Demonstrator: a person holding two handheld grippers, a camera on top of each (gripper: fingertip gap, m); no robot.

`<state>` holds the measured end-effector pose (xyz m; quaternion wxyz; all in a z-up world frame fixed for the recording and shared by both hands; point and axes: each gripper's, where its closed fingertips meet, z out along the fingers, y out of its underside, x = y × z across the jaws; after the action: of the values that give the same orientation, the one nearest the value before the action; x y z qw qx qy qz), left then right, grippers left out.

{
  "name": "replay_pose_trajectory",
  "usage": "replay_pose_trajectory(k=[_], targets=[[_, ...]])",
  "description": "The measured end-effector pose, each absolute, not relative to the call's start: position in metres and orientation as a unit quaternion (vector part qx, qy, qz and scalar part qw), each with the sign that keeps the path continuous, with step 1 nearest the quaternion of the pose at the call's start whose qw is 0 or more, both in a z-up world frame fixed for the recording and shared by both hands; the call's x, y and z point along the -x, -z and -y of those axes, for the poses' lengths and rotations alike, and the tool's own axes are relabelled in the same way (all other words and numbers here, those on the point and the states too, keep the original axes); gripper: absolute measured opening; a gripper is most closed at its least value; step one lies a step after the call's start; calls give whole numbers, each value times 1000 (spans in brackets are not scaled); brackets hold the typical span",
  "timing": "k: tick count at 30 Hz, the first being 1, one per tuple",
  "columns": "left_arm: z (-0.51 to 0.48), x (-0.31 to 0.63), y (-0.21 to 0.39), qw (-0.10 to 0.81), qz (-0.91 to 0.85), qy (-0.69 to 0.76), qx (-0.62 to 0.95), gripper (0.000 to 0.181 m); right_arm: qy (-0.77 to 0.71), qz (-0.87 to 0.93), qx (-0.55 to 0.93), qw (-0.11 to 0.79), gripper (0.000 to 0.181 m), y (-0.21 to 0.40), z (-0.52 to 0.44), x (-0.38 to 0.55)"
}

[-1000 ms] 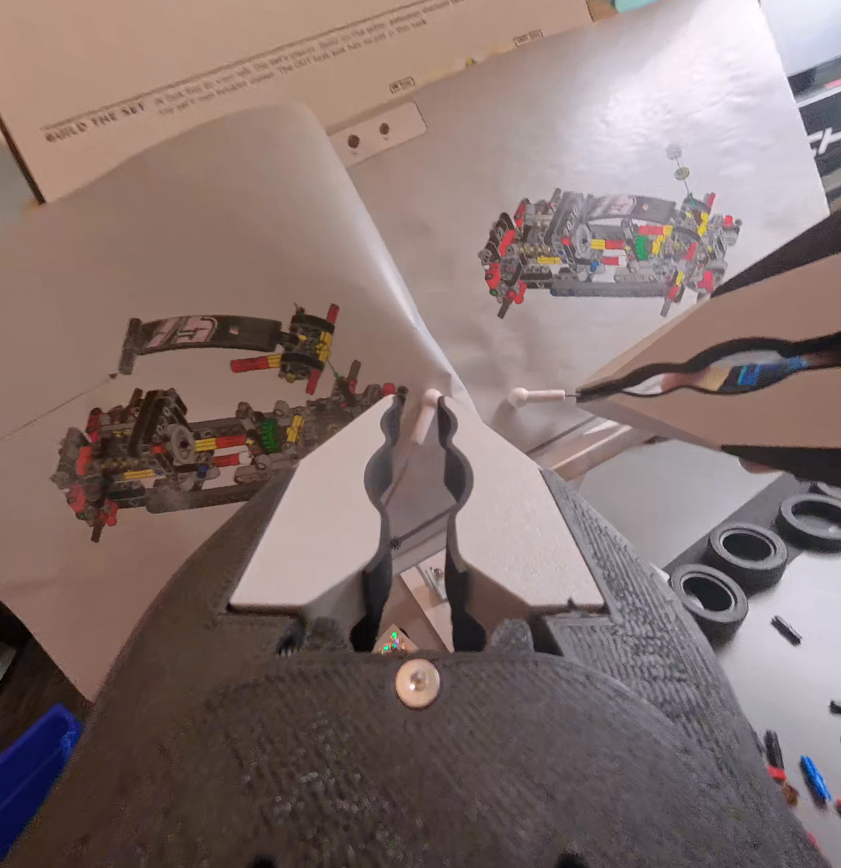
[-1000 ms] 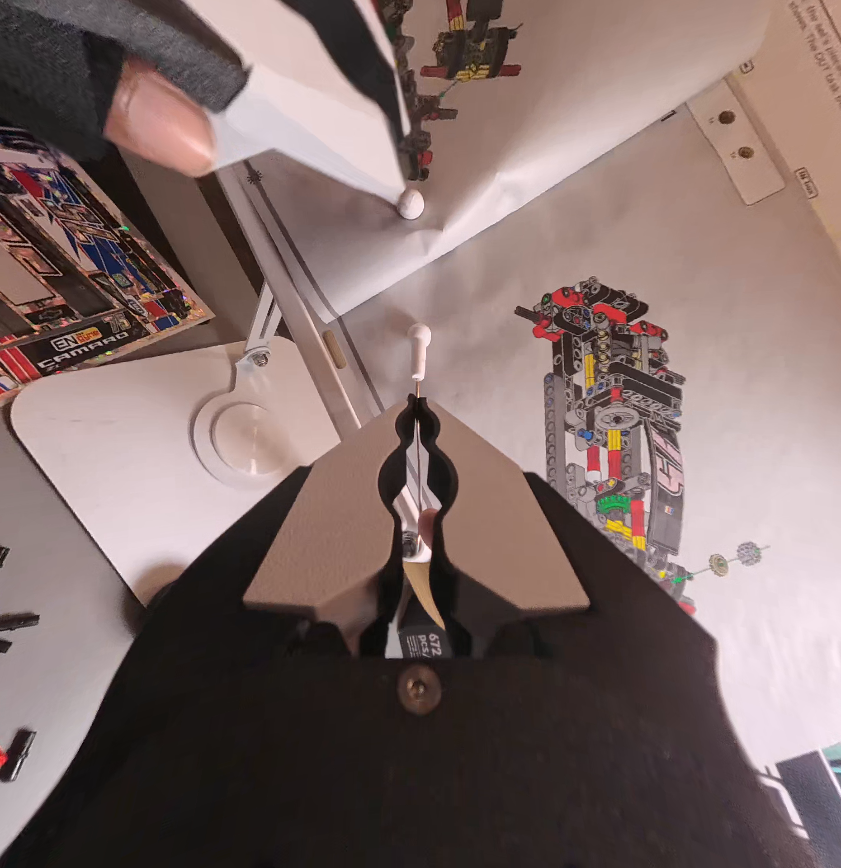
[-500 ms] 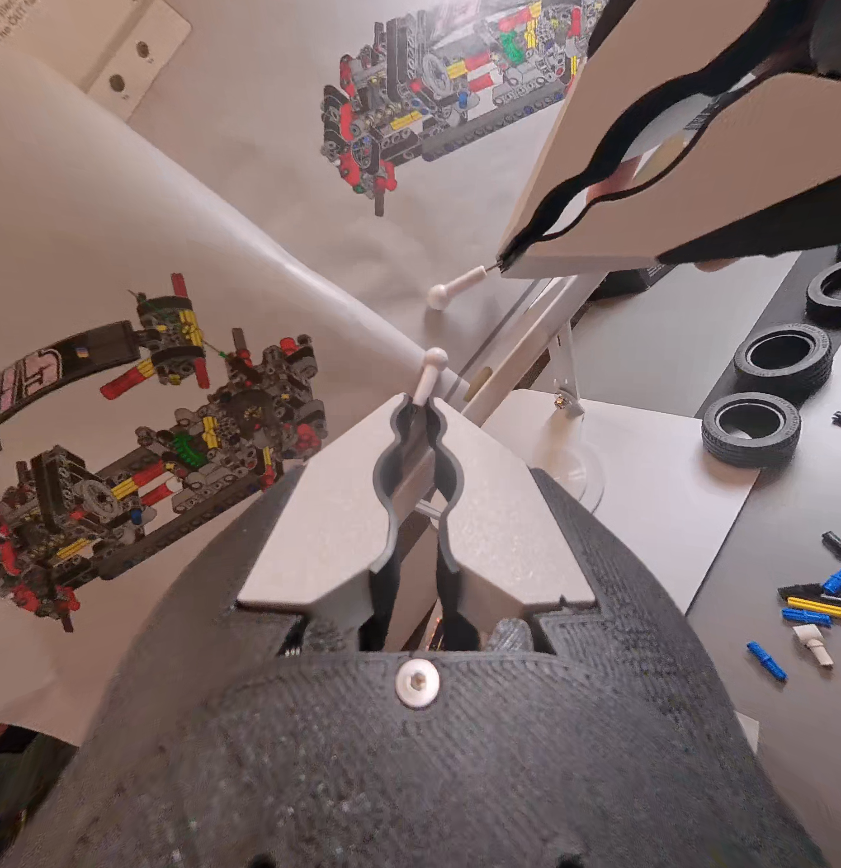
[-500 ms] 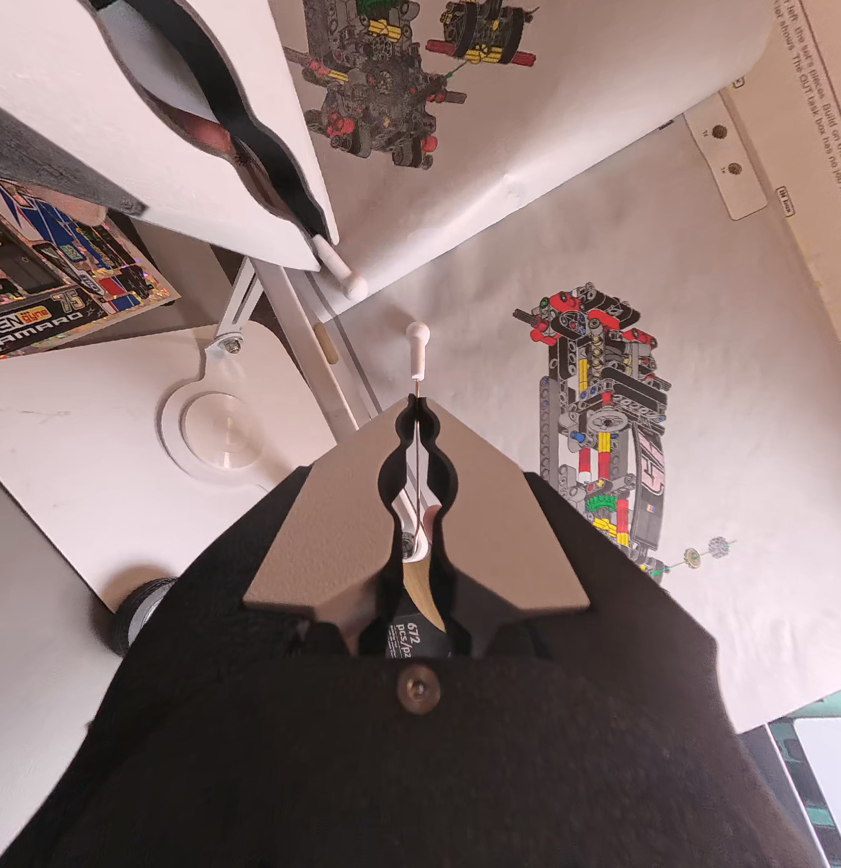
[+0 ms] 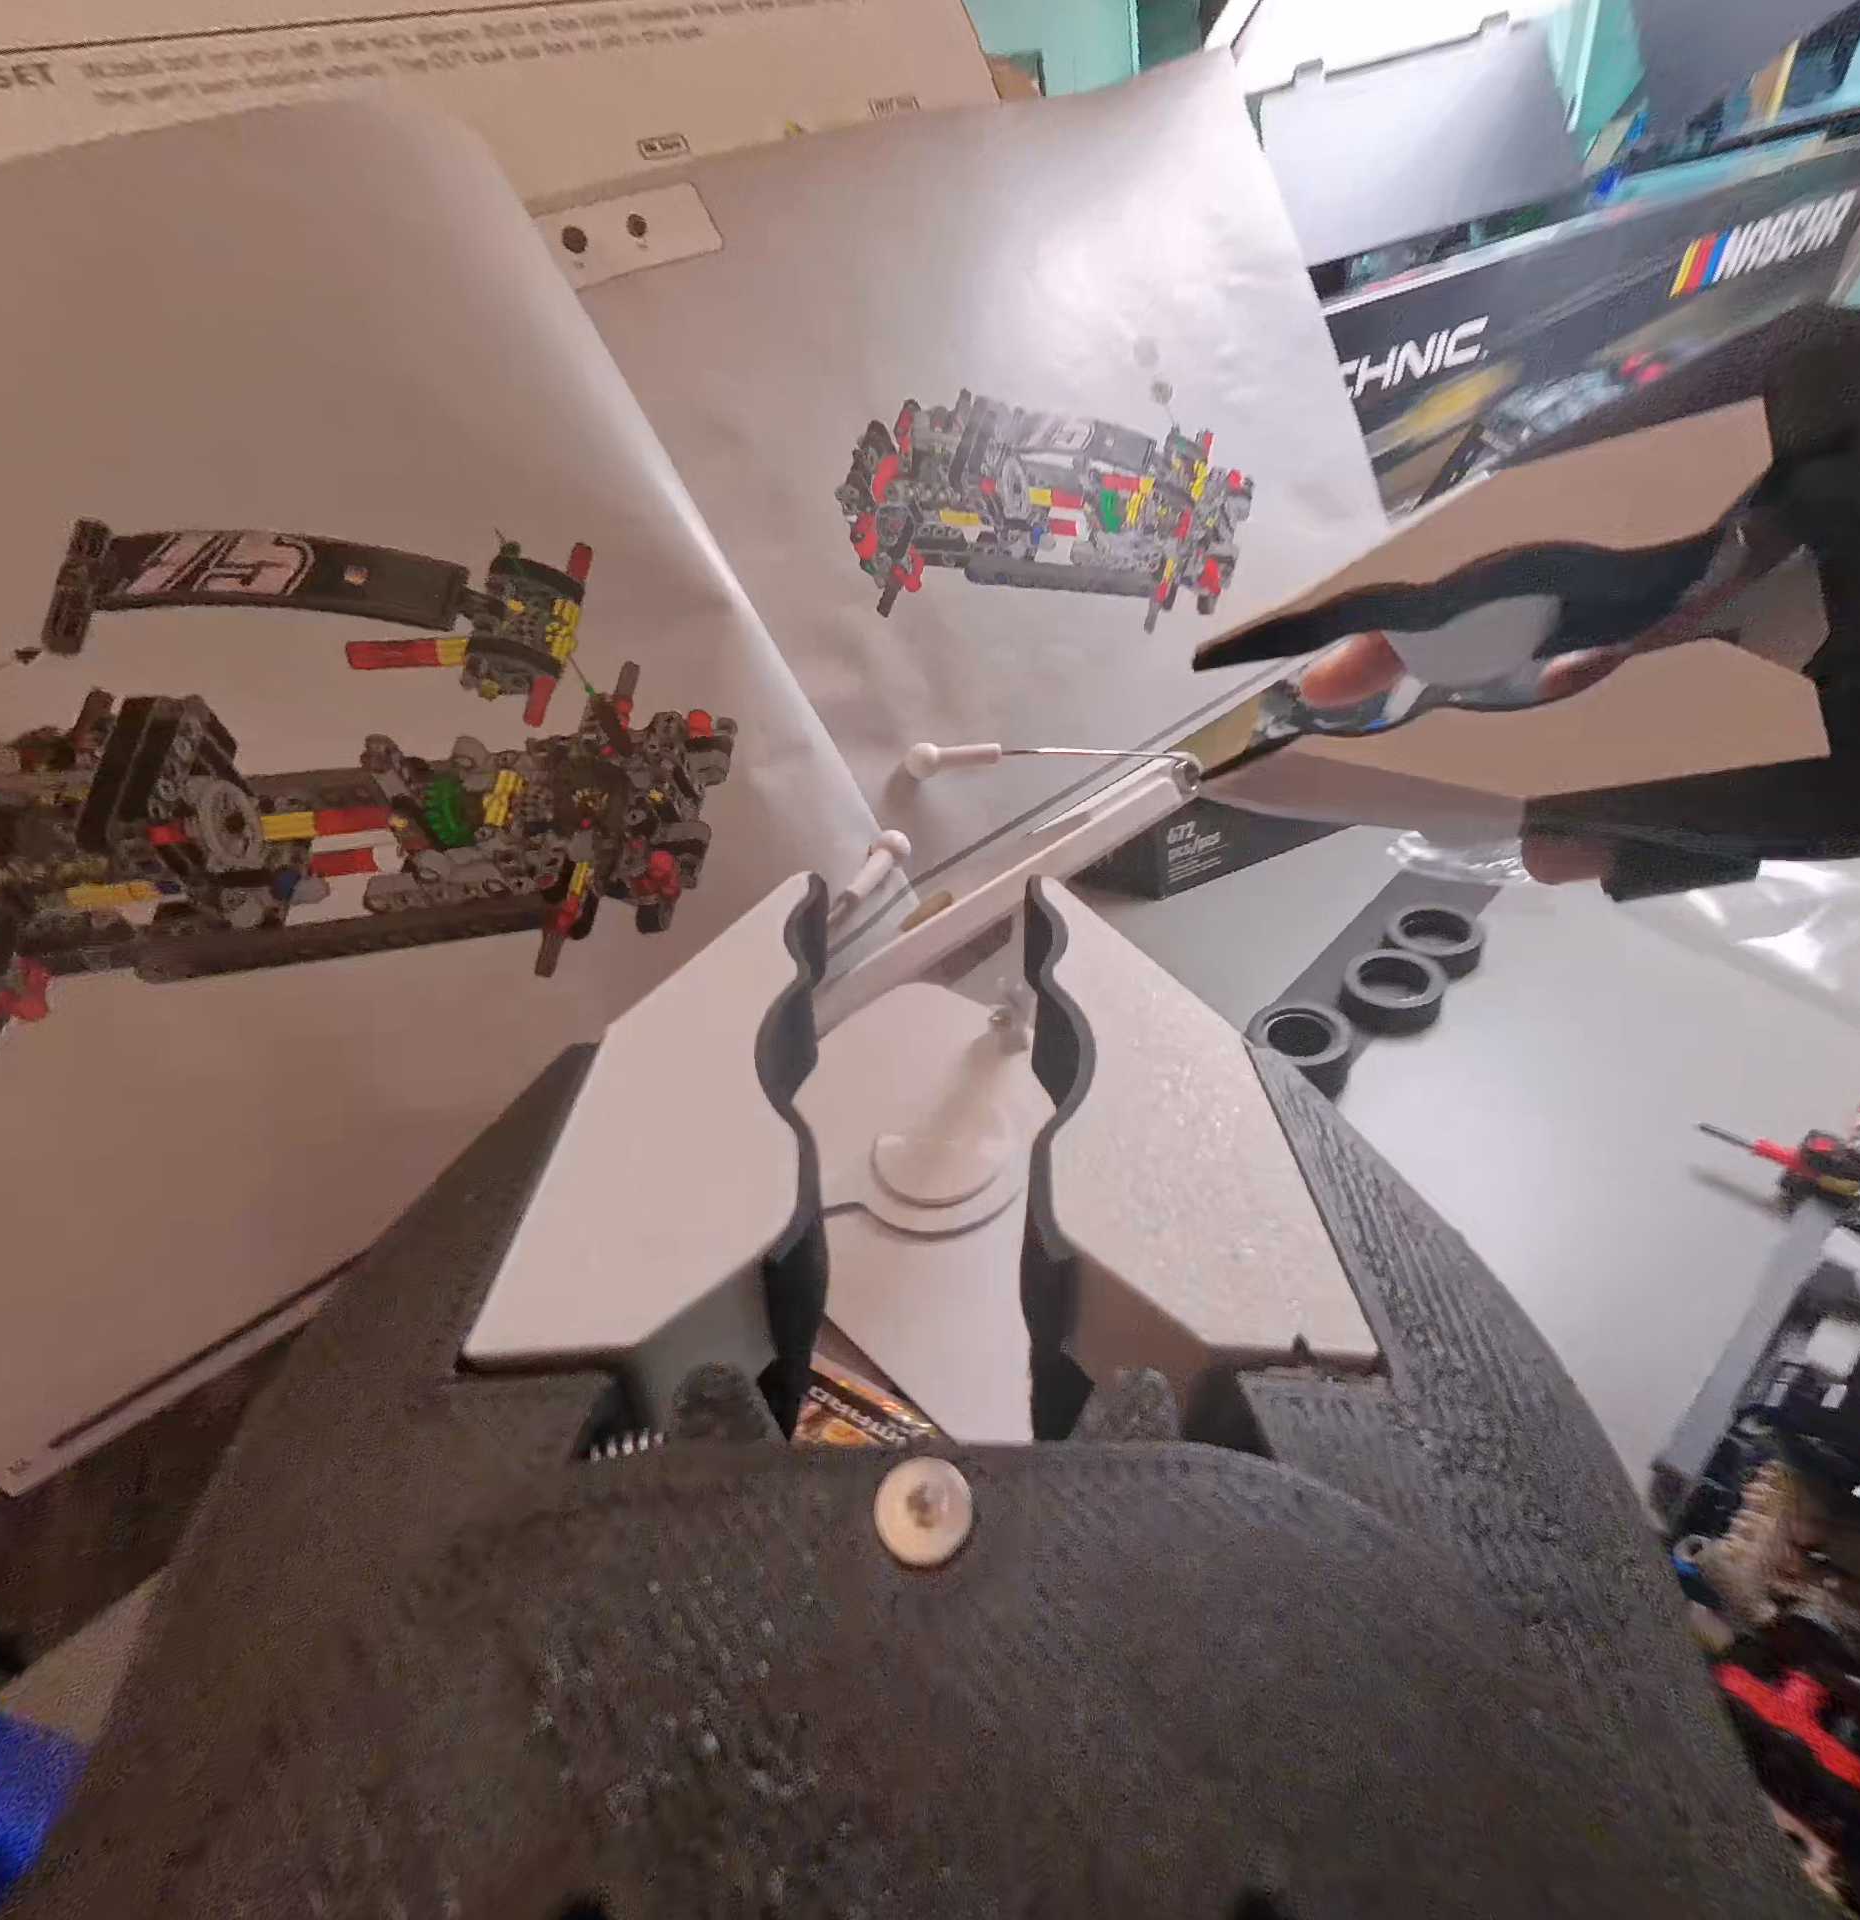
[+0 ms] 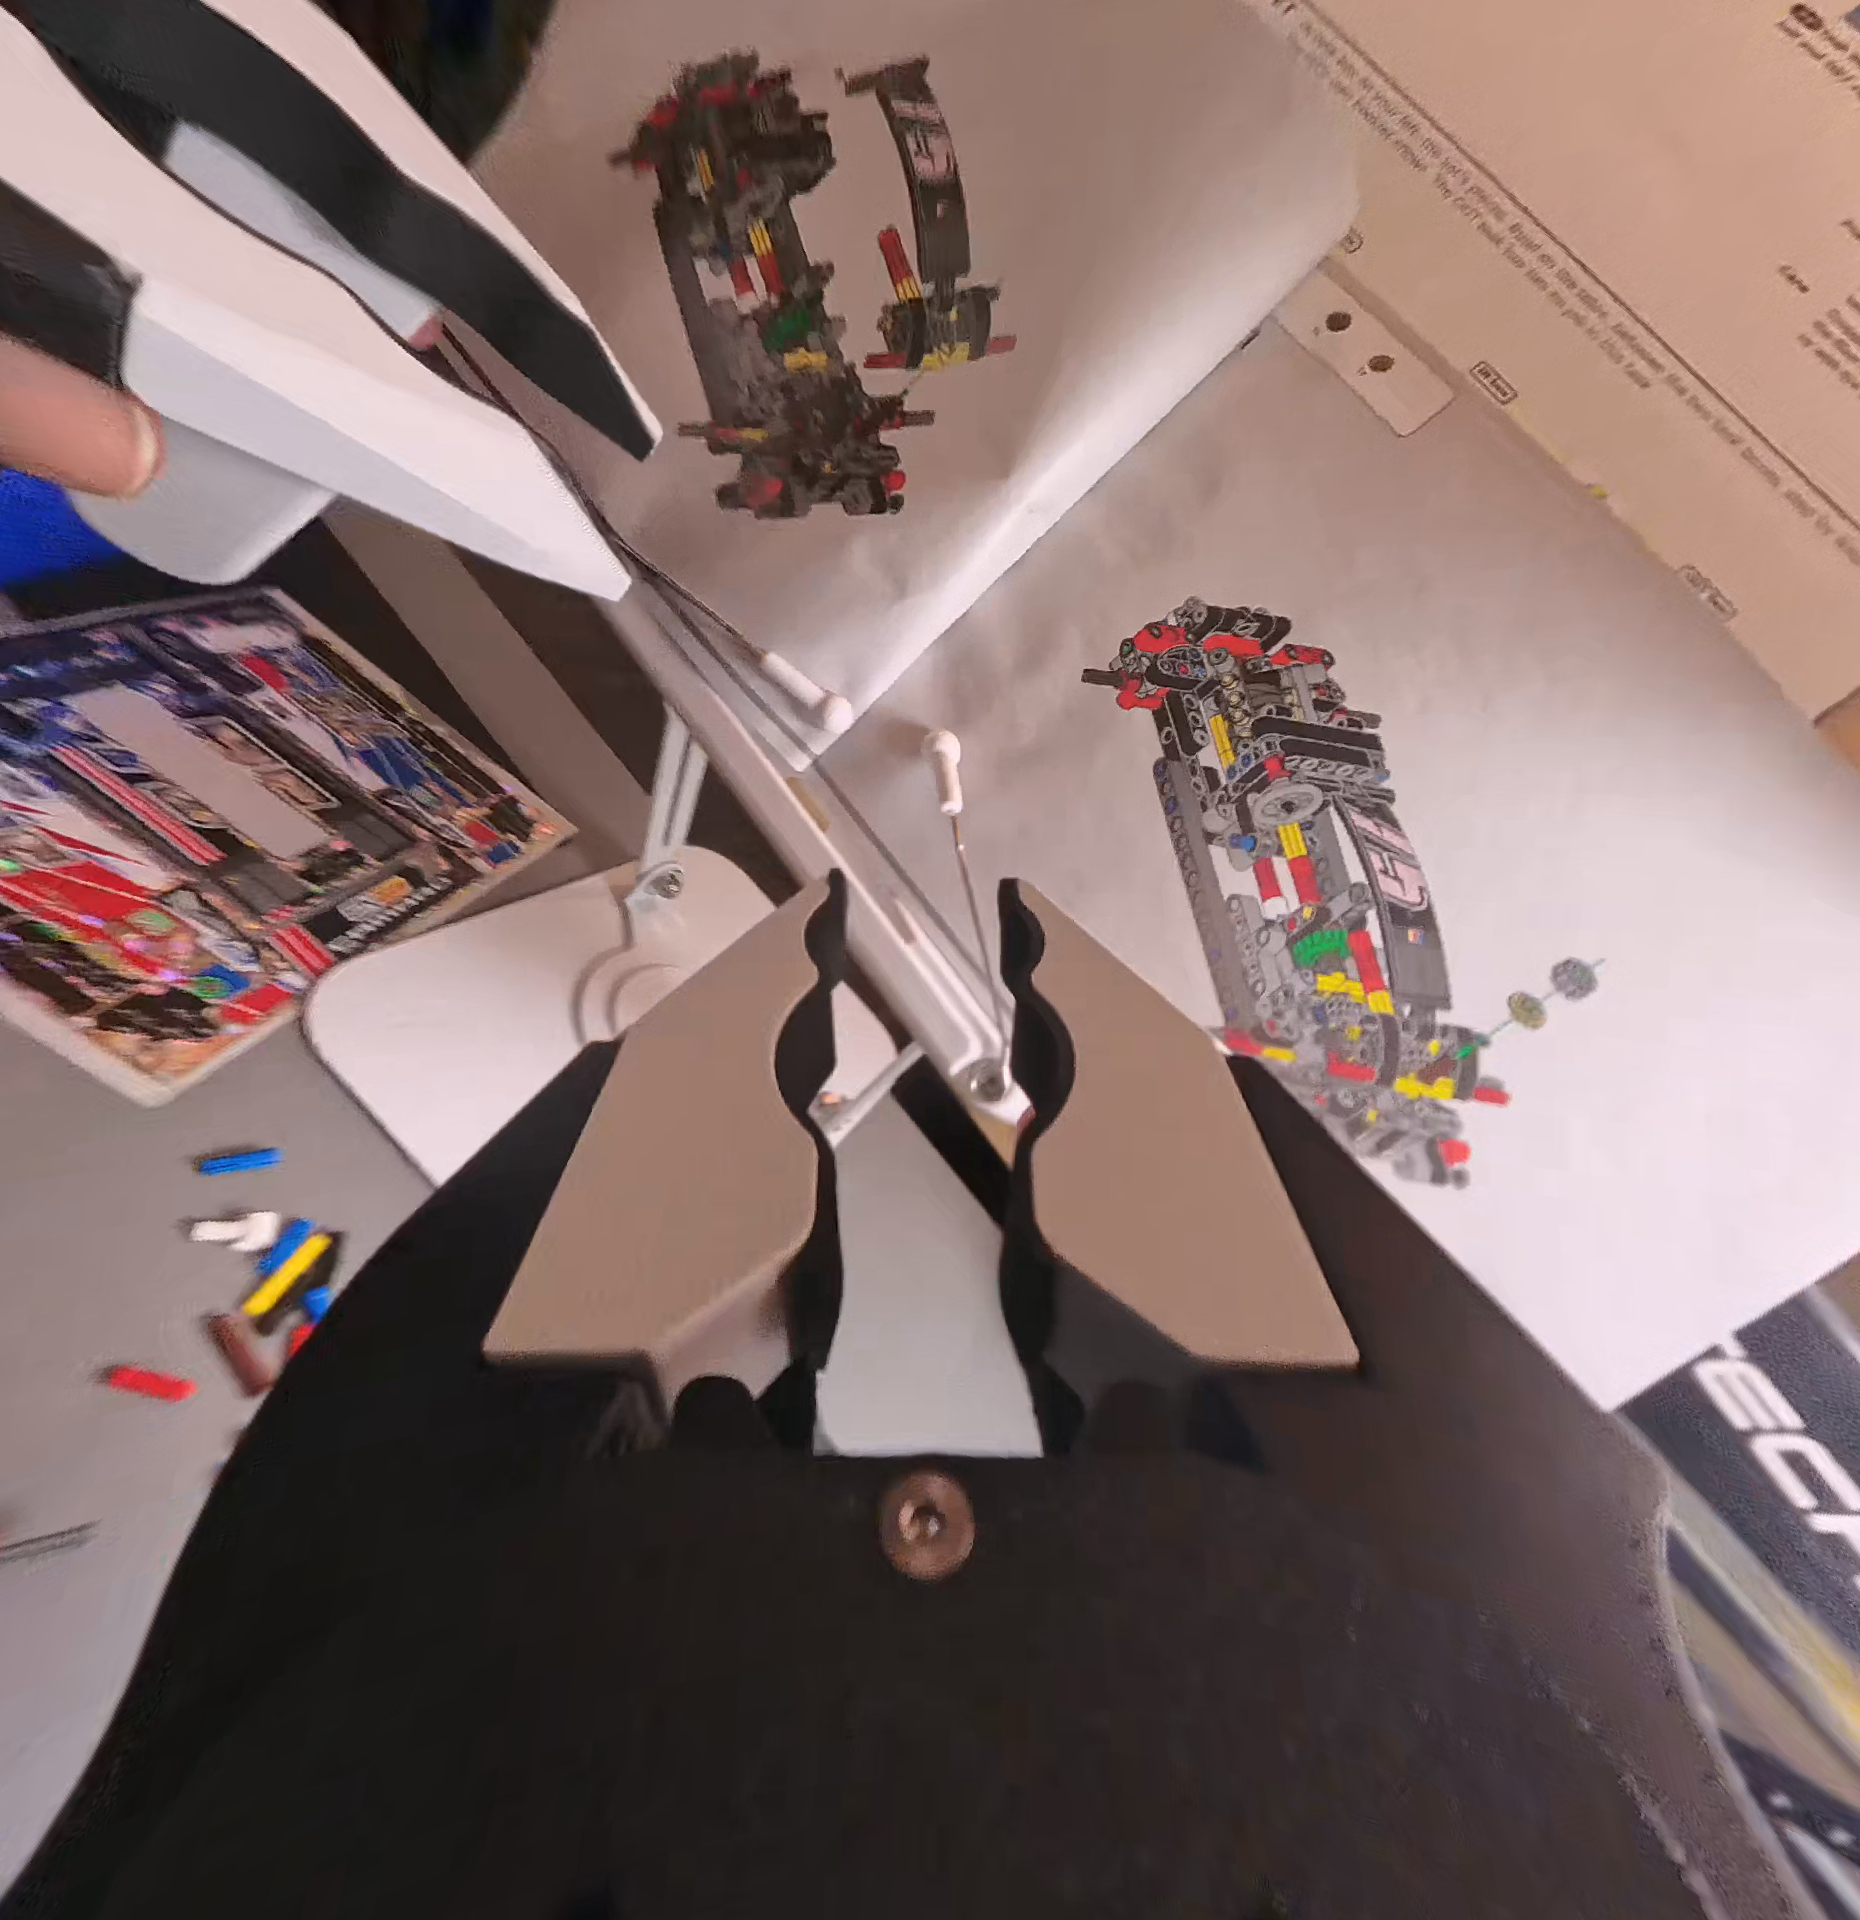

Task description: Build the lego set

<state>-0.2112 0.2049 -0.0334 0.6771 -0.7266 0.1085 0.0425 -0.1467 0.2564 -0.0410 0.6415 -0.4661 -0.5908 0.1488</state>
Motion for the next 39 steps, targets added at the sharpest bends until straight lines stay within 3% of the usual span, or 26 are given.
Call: replay_pose_trajectory(k=[10, 21, 29, 33, 37, 39], targets=[[-112, 147, 28, 688, -105, 60, 716, 42, -278, 596, 495, 568, 15, 87, -159, 28], [25, 47, 152, 526, -210, 162, 808, 47, -343, 674, 512, 407, 21, 177, -47, -83], [69, 2, 220, 420, -298, 224, 828, 76, -319, 762, 449, 340, 36, 213, 13, -60], [58, -3, 238, 405, -340, 169, 832, 77, -282, 806, 419, 309, 31, 230, 21, -33], [49, 4, 243, 419, -351, 114, 830, 54, -276, 810, 414, 311, 19, 231, 16, -18], [49, 7, 239, 434, -356, 100, 822, 53, -291, 803, 411, 319, 19, 230, 15, -17]])
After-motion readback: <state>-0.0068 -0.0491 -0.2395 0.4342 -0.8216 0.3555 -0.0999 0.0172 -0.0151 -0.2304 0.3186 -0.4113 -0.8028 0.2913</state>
